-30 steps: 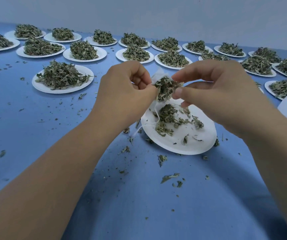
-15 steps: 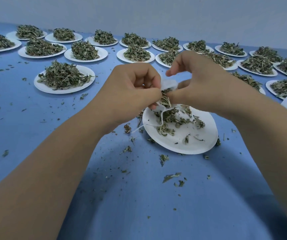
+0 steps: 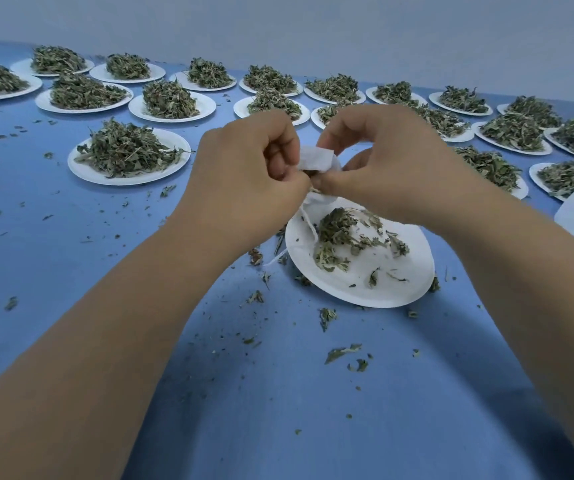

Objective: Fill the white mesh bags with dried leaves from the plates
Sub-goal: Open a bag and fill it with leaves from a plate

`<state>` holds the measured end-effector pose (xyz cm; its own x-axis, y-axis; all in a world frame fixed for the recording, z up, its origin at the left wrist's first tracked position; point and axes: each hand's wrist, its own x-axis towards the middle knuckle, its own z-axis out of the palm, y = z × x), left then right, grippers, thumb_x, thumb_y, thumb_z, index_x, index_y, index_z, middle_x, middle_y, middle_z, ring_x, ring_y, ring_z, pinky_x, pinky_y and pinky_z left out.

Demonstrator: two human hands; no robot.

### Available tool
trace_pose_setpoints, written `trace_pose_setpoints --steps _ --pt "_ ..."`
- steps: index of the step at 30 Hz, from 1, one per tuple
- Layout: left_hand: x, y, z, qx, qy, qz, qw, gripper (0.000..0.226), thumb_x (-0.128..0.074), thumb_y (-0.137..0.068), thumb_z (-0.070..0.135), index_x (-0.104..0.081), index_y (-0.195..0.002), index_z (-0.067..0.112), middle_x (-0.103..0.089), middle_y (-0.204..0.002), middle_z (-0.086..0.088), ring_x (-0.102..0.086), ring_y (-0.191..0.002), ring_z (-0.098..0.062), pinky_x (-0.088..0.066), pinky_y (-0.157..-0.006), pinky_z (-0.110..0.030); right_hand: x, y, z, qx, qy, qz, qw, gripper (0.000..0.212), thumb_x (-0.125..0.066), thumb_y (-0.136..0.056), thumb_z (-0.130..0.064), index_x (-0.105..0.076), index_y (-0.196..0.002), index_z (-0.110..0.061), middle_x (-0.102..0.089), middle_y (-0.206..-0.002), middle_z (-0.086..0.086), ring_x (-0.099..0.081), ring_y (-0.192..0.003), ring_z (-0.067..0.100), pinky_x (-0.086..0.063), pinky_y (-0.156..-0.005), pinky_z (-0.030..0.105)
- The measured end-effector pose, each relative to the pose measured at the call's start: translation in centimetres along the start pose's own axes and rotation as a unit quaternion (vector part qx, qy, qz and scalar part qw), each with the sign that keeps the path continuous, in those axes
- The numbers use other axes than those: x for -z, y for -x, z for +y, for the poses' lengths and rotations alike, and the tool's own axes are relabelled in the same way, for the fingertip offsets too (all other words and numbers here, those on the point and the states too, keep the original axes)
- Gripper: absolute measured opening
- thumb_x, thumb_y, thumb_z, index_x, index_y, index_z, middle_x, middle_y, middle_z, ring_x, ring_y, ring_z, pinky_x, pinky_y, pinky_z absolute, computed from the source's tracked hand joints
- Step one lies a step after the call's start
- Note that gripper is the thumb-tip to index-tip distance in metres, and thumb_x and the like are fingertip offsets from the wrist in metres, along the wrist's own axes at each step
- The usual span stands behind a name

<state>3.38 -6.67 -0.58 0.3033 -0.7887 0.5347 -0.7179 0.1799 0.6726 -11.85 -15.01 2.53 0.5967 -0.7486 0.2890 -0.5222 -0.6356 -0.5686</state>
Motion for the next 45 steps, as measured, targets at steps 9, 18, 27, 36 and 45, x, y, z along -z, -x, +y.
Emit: trace_pose_setpoints --steps 9,18,27,36,45 --pt "-0.4 -0.1 0.0 0.013 -0.021 0.005 1.000 0.018 -0.064 -0.083 0.016 -0.059 -0.097 0.026 -0.062 -0.087 0.012 -0.053 -0.063 -0.004 -0.041 -0.054 -0.015 -0.1 0.5 -0.7 0.007 -0.010 0.039 0.999 0.010 -0.069 -0.088 -0.033 -0.075 -0.095 -0.036 -0.070 -0.087 -0.024 -0.061 -0.068 -0.008 -0.042 -0.058 0.014" --pt "-0.2 -0.4 -0.2 0.034 0.041 0.032 0.998 0.009 -0.068 -0.081 0.014 -0.061 -0.083 0.018 -0.056 -0.068 0.001 -0.039 -0.045 -0.003 -0.032 -0.046 -0.012 -1.3 1.4 -2.6 0.086 0.045 0.111 0.989 0.015 -0.066 -0.085 -0.046 -0.073 -0.091 -0.034 -0.069 -0.094 -0.021 -0.067 -0.081 0.001 -0.046 -0.076 0.015" --pt "-0.1 -0.4 -0.5 0.029 0.000 0.040 0.999 0.012 -0.069 -0.075 0.012 -0.059 -0.079 0.019 -0.053 -0.054 0.005 -0.047 -0.050 -0.010 -0.039 -0.047 -0.023 -1.4 1.2 -2.9 0.100 0.063 0.094 0.988 0.008 -0.062 -0.087 -0.033 -0.069 -0.089 -0.029 -0.070 -0.090 -0.019 -0.066 -0.080 0.002 -0.045 -0.071 0.015" --pt "-0.2 0.0 -0.2 0.007 0.038 0.041 0.998 0.019 -0.073 -0.081 0.021 -0.061 -0.095 0.023 -0.061 -0.069 0.005 -0.048 -0.051 -0.005 -0.041 -0.052 -0.020 -1.5 1.3 -3.3 0.090 0.131 0.120 0.980 0.013 -0.057 -0.082 -0.022 -0.068 -0.088 -0.023 -0.069 -0.080 -0.007 -0.067 -0.079 0.013 -0.052 -0.075 0.032" --pt "-0.2 0.2 0.1 0.020 0.020 0.031 0.999 0.024 -0.070 -0.074 0.012 -0.060 -0.093 0.020 -0.048 -0.056 0.009 -0.045 -0.051 -0.002 -0.037 -0.050 -0.011 -1.3 1.3 -3.0 0.018 0.078 0.061 0.995 0.027 -0.062 -0.079 -0.019 -0.065 -0.103 -0.031 -0.066 -0.093 -0.014 -0.062 -0.080 0.005 -0.051 -0.067 0.025"
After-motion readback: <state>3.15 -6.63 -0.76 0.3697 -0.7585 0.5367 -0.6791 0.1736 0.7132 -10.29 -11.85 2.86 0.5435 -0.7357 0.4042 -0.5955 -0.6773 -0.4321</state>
